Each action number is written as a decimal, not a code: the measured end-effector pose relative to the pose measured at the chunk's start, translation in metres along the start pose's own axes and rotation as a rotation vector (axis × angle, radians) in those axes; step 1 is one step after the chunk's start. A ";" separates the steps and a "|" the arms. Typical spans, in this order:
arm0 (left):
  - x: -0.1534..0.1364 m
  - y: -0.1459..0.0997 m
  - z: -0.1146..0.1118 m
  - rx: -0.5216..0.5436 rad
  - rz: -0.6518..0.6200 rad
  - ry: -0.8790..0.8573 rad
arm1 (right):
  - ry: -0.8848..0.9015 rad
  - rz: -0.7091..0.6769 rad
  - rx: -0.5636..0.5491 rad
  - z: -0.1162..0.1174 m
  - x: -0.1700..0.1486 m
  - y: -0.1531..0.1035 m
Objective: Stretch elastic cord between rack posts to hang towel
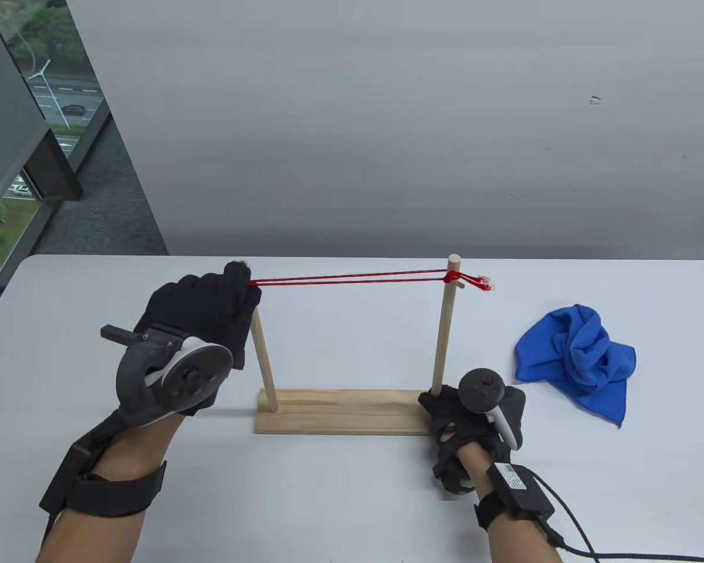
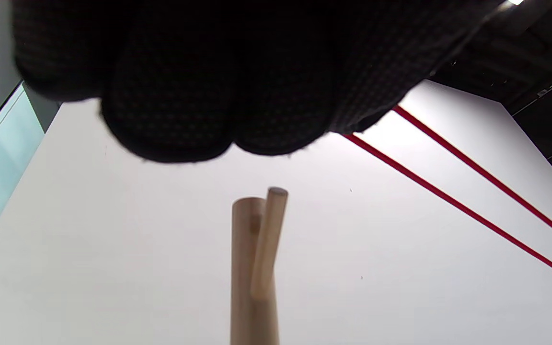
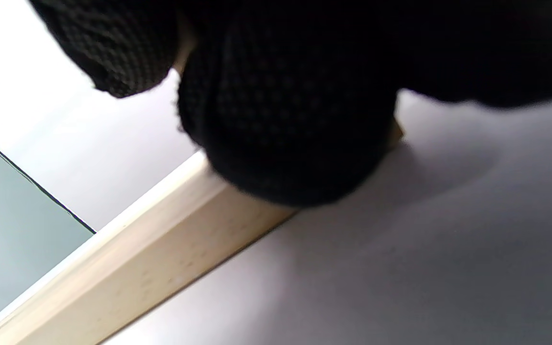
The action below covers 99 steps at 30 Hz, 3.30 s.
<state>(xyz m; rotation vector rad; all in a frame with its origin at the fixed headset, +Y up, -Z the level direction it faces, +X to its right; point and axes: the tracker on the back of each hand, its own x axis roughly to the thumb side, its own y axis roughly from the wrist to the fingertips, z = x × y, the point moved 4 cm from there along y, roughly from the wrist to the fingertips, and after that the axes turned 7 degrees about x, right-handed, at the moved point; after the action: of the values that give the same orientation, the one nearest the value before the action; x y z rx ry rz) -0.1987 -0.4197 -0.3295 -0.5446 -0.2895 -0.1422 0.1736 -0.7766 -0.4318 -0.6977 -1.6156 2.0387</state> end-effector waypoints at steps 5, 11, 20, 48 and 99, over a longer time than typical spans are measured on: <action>-0.010 0.008 0.007 0.011 0.022 -0.010 | -0.003 -0.002 0.002 0.000 0.000 0.000; -0.028 0.017 0.008 0.007 0.064 -0.022 | -0.005 -0.003 0.005 0.001 0.000 0.000; -0.042 0.017 -0.007 -0.017 0.088 -0.029 | -0.007 0.000 0.007 0.002 0.000 0.000; -0.059 -0.019 -0.040 0.031 0.037 -0.072 | -0.009 0.004 0.008 0.003 -0.001 0.001; -0.077 -0.148 -0.094 -0.420 0.282 -0.216 | 0.113 -0.007 0.098 0.000 -0.006 -0.012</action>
<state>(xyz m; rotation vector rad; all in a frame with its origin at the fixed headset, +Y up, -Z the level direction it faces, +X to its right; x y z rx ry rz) -0.2812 -0.5904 -0.3579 -1.0141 -0.3928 0.1351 0.1788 -0.7777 -0.4198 -0.7557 -1.4433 2.0201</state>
